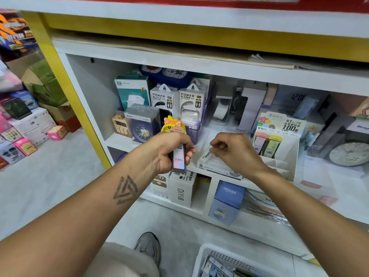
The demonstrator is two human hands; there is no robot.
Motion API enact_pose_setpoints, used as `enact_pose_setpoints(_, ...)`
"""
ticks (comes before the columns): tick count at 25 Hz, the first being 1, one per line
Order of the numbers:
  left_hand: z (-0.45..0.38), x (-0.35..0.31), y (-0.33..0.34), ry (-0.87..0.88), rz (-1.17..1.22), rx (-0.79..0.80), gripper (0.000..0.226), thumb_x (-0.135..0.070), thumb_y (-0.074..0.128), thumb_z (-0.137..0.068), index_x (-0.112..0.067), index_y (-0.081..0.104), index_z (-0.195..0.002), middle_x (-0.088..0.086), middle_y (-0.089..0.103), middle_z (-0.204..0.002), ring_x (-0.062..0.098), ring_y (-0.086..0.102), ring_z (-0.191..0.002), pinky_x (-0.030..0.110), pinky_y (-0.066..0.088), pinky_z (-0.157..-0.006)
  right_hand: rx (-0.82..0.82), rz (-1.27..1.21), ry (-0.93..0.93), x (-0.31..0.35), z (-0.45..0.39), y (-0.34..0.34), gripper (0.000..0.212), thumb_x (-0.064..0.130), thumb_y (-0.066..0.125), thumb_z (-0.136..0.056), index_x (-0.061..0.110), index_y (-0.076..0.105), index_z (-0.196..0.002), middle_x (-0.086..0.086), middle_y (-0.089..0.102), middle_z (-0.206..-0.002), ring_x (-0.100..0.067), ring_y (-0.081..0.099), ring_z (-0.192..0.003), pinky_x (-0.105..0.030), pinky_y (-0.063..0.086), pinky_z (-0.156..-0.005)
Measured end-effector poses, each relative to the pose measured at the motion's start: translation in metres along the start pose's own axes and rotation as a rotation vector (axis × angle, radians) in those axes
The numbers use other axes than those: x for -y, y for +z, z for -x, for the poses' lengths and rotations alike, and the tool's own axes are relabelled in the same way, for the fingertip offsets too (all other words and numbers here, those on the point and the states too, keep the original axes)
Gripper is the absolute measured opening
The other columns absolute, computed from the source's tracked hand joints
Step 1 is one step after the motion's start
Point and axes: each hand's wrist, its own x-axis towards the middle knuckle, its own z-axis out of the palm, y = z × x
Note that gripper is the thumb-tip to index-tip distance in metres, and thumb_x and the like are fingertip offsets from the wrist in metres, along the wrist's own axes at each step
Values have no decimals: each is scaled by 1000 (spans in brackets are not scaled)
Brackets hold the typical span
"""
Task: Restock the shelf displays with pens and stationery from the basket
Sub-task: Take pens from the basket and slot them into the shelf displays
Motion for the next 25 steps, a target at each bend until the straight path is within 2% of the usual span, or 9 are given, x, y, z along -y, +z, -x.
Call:
enact_pose_setpoints(4, -1, 1, 0, -12, 5, 10, 6, 1, 53, -90, -4, 55, -86, 13, 64, -69, 15, 52, -45, 20, 46, -43, 69, 84, -61, -1, -1, 4, 10, 12, 72, -90, 11, 77, -99, -2, 74, -90, -18, 68, -84, -35, 55, -82)
enact_pose_setpoints(7, -1, 1, 3, -13, 7, 25, 6, -1, 52, -90, -6, 54, -87, 13, 64, -68, 16, 53, -46, 20, 47, -45, 198, 185, -93, 0, -2, 11, 24, 10, 61, -97, 11, 74, -117, -4, 72, -108, -23, 65, -102, -32, 49, -92)
enact_pose_setpoints(9, 1, 0, 8, -24, 26, 59, 3, -4, 51, -89, -6, 54, -90, 14, 64, -74, 17, 54, -50, 22, 48, -47, 240, 213, -67, 2, 0, 10, 31, 12, 55, -100, 14, 68, -128, -2, 69, -118, -21, 62, -110, -26, 46, -93)
enact_pose_setpoints(11, 3, -3, 14, -46, 65, 127, 8, -8, 49, -85, -7, 54, -92, 17, 63, -83, 21, 57, -58, 27, 49, -53, 202, 157, 31, 3, 4, 4, 34, 18, 53, -101, 22, 64, -133, 3, 68, -120, -14, 62, -104, -20, 45, -87)
enact_pose_setpoints(13, 5, -5, 24, -46, 98, 215, 17, -7, 44, -82, -9, 54, -95, 19, 60, -92, 24, 58, -68, 31, 49, -61, 95, -47, 186, 3, 6, -10, 29, 23, 57, -100, 25, 67, -127, 6, 72, -104, -5, 64, -82, -11, 46, -73)
enact_pose_setpoints(15, 7, -3, 38, -17, 93, 285, 24, -1, 41, -85, -6, 58, -102, 21, 62, -99, 27, 63, -76, 35, 51, -66, 21, -409, 353, 4, 8, -27, 18, 25, 62, -99, 23, 73, -112, 4, 76, -88, -6, 67, -69, -16, 50, -62)
enact_pose_setpoints(18, 9, 1, 66, 25, 84, 380, 26, 8, 46, -94, 3, 62, -114, 24, 71, -103, 31, 73, -92, 40, 60, -73, 4, -745, 461, 5, 16, -56, 10, 23, 71, -92, 19, 77, -99, -5, 78, -87, -14, 71, -72, -26, 55, -61)
enact_pose_setpoints(22, 9, 7, 102, -3, 63, 439, 24, 5, 55, -94, 6, 62, -117, 27, 70, -110, 36, 70, -100, 48, 59, -77, -73, -785, 531, -10, 32, -94, 13, 11, 77, -86, 6, 77, -97, -13, 77, -85, -19, 67, -71, -31, 55, -67)
enact_pose_setpoints(25, 3, 8, 125, 13, 87, 356, 15, 1, 56, -94, 4, 64, -106, 23, 73, -99, 30, 73, -84, 43, 62, -68, -184, -776, 539, -24, 42, -121, 9, 8, 73, -89, 1, 74, -95, -14, 75, -80, -16, 60, -60, -33, 50, -65)
